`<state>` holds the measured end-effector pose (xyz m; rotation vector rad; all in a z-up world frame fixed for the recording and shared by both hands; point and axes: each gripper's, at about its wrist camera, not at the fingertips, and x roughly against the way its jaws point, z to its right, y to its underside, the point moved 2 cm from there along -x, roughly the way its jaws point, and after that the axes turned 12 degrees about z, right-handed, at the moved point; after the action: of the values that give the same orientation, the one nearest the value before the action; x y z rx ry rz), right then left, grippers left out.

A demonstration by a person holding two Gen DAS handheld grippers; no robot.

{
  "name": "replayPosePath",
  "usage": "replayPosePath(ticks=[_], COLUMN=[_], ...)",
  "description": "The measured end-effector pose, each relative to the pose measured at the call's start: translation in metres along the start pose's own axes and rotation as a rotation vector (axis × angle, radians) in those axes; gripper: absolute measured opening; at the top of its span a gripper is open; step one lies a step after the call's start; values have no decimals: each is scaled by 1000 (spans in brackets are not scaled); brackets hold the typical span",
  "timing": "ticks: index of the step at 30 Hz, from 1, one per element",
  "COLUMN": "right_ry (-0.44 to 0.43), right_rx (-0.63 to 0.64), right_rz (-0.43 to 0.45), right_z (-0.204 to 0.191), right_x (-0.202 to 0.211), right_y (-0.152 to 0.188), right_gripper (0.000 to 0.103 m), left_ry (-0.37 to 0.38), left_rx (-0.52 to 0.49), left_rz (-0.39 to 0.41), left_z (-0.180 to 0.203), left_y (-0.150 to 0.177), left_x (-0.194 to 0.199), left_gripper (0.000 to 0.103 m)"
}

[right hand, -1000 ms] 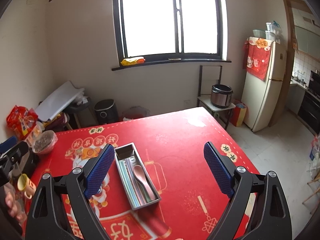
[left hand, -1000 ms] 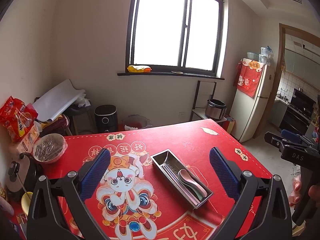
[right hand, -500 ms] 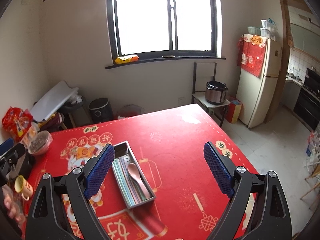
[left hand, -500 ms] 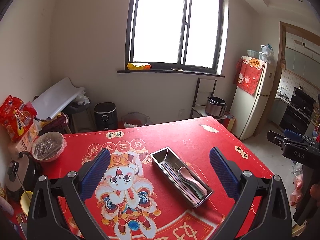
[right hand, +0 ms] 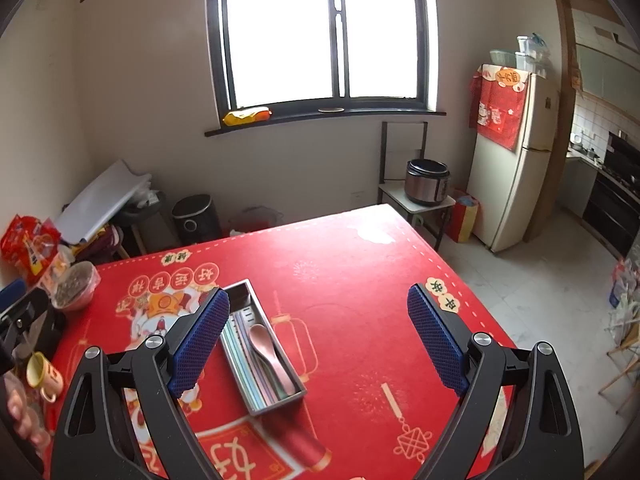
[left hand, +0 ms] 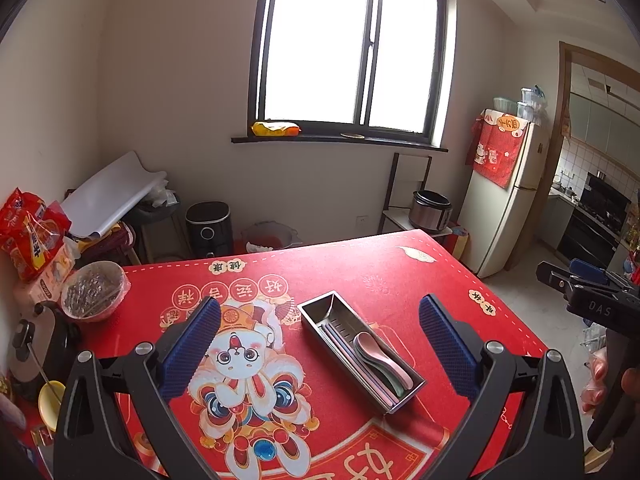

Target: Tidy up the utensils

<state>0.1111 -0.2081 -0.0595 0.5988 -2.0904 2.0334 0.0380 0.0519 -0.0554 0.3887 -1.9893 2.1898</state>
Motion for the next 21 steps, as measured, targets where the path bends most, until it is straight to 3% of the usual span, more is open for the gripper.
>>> replayPosePath(ticks=[21], right_ry=[21], right_rx=[-9], right_rz=[-5], right_z=[4], right_x=[-2], right_y=[0], right_gripper=[88], left_ry=[8], left_rx=[0], left_rz=[-3], left_z=[2], left_y=[-1], left_x=[-3], left_gripper=[97])
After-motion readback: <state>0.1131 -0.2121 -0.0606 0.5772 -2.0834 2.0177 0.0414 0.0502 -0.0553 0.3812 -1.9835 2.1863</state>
